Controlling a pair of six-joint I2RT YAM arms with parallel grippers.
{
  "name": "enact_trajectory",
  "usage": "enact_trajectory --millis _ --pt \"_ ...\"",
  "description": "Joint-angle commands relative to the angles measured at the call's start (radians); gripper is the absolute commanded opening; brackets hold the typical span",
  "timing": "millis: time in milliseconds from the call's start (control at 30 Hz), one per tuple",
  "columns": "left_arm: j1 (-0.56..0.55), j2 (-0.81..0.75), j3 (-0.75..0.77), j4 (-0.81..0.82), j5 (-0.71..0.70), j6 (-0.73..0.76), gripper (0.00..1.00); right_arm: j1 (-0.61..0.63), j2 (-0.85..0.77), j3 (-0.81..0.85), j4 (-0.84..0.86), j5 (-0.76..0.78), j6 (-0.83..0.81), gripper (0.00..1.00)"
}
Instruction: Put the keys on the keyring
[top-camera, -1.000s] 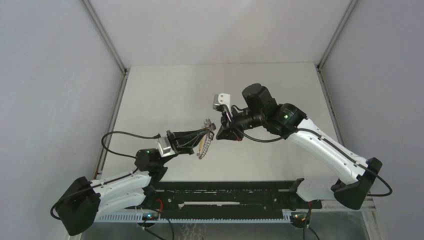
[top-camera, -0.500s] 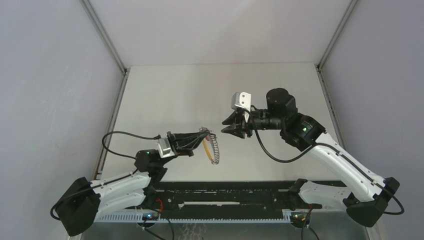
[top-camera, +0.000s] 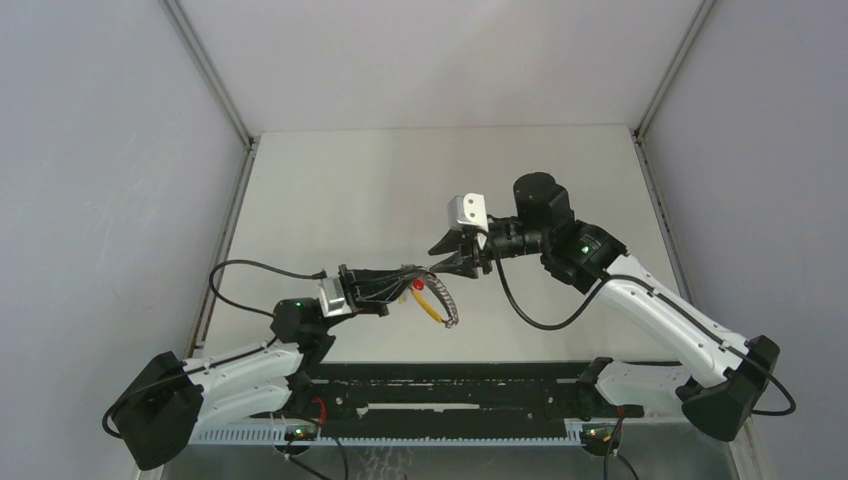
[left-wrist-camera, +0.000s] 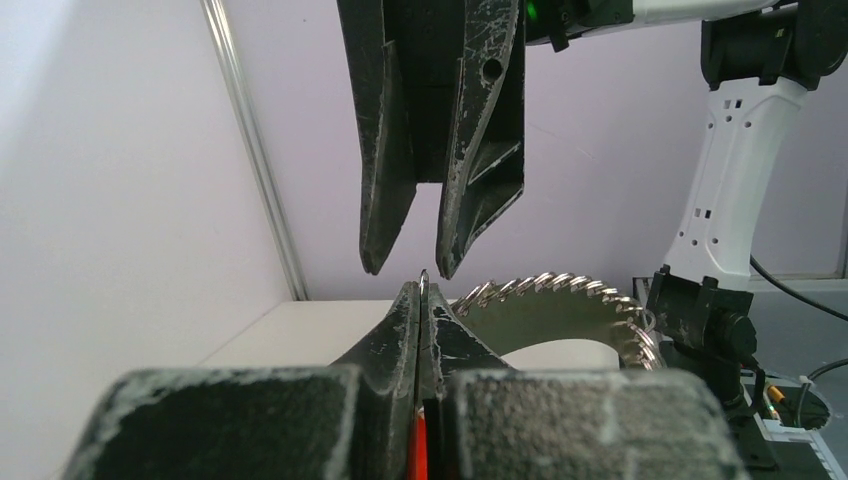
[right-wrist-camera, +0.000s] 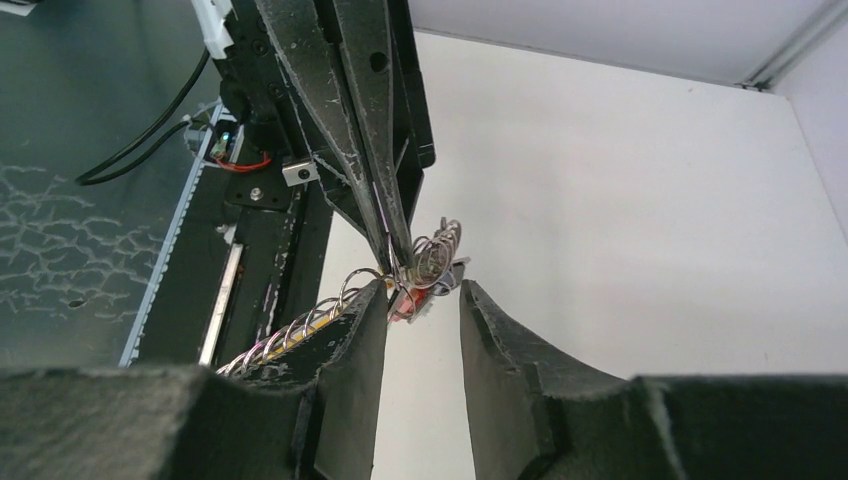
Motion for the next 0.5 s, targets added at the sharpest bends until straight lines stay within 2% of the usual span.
enact_trajectory --millis 0,467 --pt "-0.005 -0.005 0.017 0.078 0.005 -0.013 0.00 -0.003 0.019 0.007 0.034 -0.073 -0.046 0.33" --pt "-0.005 -0.022 0.021 0.079 0.014 -0.026 0.00 -0.007 0.055 0.007 0.000 -0.137 -0.087 0.23"
